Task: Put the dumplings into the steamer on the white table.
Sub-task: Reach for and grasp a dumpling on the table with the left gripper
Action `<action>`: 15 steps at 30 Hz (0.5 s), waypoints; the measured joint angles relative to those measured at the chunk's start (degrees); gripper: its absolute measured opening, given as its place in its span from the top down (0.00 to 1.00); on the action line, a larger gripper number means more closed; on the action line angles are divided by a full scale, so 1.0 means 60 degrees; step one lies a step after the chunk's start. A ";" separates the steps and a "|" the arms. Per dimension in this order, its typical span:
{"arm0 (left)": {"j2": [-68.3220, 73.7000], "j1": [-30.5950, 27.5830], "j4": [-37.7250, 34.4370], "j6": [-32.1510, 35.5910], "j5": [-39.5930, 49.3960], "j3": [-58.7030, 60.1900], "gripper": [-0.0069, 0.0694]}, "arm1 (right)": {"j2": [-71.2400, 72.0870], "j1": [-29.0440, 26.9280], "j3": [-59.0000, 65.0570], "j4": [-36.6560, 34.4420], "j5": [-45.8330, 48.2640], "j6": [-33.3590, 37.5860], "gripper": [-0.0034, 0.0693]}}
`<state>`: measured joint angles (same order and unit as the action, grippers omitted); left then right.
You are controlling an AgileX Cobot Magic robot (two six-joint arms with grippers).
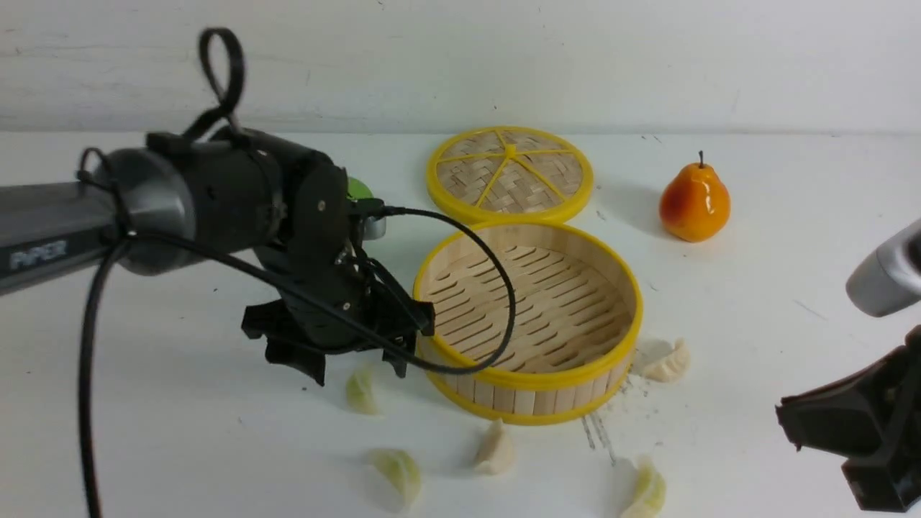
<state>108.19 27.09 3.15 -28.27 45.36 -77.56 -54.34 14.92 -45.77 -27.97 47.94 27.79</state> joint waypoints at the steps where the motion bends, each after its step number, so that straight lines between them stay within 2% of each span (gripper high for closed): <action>1: 0.0149 0.0000 0.0112 -0.0072 -0.0022 -0.0035 0.10 | 0.0000 0.0000 0.0000 0.0000 0.0000 0.0000 0.95; 7: 0.1107 0.0000 0.0612 -0.0909 -0.0286 -0.0160 0.32 | 0.0000 0.0000 0.0000 0.0000 0.0000 0.0000 0.95; 9: 0.1137 0.0000 0.0635 -0.0956 -0.0312 -0.0205 0.43 | 0.0000 0.0000 0.0000 0.0000 0.0000 0.0000 0.95; 11: 0.1146 0.0000 0.0635 -0.0955 -0.0312 -0.0213 0.58 | 0.0000 0.0000 0.0000 -0.0009 0.0000 0.0000 0.95; 13: 0.1136 0.0000 0.0635 -0.0917 -0.0303 -0.0223 0.66 | 0.0000 0.0000 0.0000 -0.0009 -0.0009 0.0000 0.95; 15: 0.1087 0.0000 0.0559 -0.0647 0.0133 -0.0472 0.65 | 0.0000 0.0000 0.0000 -0.0018 -0.0009 0.0000 0.94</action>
<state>114.71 27.09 6.50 -32.16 46.16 -80.39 -54.34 14.92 -45.77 -28.08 47.89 27.79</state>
